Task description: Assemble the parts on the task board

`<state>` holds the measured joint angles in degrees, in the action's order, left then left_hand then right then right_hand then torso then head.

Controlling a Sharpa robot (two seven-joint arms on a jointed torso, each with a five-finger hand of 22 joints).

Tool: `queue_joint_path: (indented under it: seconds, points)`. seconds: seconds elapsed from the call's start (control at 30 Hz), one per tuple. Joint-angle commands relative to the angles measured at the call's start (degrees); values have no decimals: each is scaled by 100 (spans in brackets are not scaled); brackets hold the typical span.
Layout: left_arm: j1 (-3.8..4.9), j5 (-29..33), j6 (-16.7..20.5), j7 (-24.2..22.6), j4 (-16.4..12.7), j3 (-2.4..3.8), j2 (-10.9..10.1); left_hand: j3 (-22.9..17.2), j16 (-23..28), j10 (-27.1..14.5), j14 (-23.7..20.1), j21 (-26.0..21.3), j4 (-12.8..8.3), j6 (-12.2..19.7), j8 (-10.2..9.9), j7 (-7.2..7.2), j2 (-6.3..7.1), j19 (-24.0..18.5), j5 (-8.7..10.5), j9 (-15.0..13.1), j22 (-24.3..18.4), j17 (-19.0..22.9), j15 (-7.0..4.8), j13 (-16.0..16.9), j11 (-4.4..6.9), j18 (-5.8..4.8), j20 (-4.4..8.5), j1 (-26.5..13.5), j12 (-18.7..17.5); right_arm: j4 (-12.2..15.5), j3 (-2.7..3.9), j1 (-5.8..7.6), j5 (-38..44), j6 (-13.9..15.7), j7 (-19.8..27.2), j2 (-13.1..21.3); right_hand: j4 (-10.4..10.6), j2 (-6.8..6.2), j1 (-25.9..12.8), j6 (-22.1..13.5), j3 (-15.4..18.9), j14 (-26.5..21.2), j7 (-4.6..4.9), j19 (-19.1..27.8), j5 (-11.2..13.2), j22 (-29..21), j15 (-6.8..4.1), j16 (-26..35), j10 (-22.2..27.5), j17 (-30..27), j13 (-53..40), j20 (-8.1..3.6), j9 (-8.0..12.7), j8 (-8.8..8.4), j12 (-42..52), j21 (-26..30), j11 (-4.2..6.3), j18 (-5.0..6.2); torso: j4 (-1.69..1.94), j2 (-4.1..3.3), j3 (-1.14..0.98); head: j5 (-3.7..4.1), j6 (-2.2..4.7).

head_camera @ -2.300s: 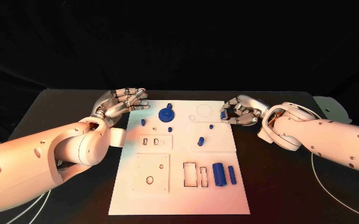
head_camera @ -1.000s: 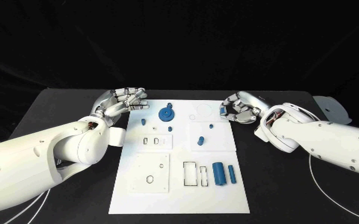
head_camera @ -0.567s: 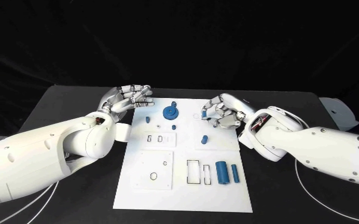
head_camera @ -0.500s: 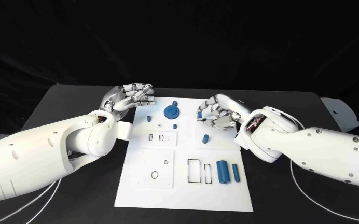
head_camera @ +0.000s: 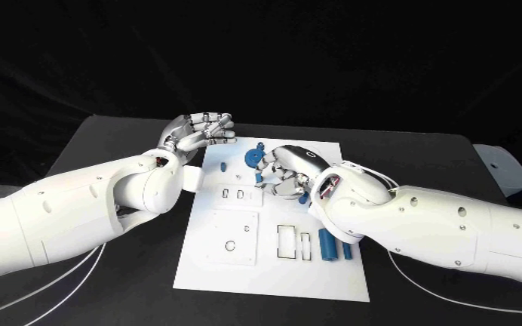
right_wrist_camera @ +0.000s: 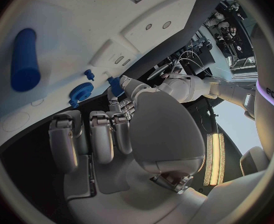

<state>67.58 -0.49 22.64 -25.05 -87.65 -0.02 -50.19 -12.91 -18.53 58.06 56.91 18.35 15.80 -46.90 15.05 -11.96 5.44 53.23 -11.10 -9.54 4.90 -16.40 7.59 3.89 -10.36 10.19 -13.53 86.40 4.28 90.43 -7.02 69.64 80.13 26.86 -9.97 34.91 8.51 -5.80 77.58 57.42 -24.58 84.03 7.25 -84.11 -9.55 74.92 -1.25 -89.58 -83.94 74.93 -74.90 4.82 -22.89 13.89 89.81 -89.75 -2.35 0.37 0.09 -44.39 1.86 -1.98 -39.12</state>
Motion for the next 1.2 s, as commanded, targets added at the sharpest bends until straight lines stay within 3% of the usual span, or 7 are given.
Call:
queue_joint_path:
  seconds: [0.03, 0.33, 0.47, 0.87, 1.2]
  points:
    - [5, 30, -106, -29, -9, 4, 26, -33, 43, 20, -45, -21, -2, 15, -34, -163, 61, -7, 30, 4, -7, -7, 2, -1, -11, 27, -29, -10, -28, -80, -15, -66, 486, -256, -404, -138, 17, 22, -72, 60, -26, 562, -83, -589, -15, 1508, -56, -3, -602, 1339, -1504, -44, -139, 117, 15, -25, 35, -37, -5, 11, 17, -25, -20]
    - [5, 31, -106, -23, -14, 4, 12, -40, 47, 24, -49, -23, -2, 11, -33, -160, 61, -9, 30, 4, -8, -9, 3, 0, -10, 27, -30, -9, -27, -208, -33, -190, 622, -312, -487, -394, 20, 17, -87, 55, -27, 560, -83, -589, -15, 1508, -57, -1, -602, 1332, -1505, -45, -141, 121, 15, -25, 35, -37, 11, 7, 8, -2, -39]
    - [6, 31, -103, -21, -15, 4, -4, -40, 47, 24, -49, -23, -2, 11, -33, -160, 61, -9, 30, 4, -8, -9, 3, 0, -10, 27, -30, -9, -27, -249, -35, -204, 654, -319, -501, -453, 22, 16, -95, 54, -29, 560, -84, -589, -17, 1508, -57, 0, -601, 1329, -1503, -45, -142, 122, 14, -25, 35, -37, -4, -1, 5, -18, -41]
    - [6, 31, -109, -11, -24, 4, -26, -46, 52, 28, -54, -26, -2, 8, -33, -159, 64, -14, 31, 4, -10, -11, 4, 0, -9, 27, -33, -11, -27, -365, -45, -236, 747, -431, -542, -531, 28, -16, -149, 33, -30, 561, -81, -589, -14, 1508, -57, -2, -606, 1335, -1510, -47, -147, 131, 19, -25, 34, -37, -2, 1, 1, -32, -49]
    - [6, 30, -117, 0, -30, 4, -41, -46, 52, 28, -54, -26, -2, 8, -33, -159, 64, -14, 31, 4, -10, -11, 4, 0, -9, 27, -33, -11, -27, -396, -51, -240, 792, -542, -557, -543, 27, -123, -253, -45, -23, 557, -55, -584, 20, 1502, -45, 4, -580, 1313, -1479, -42, -145, 124, -6, -17, 15, -35, -3, 1, 1, -31, -57]
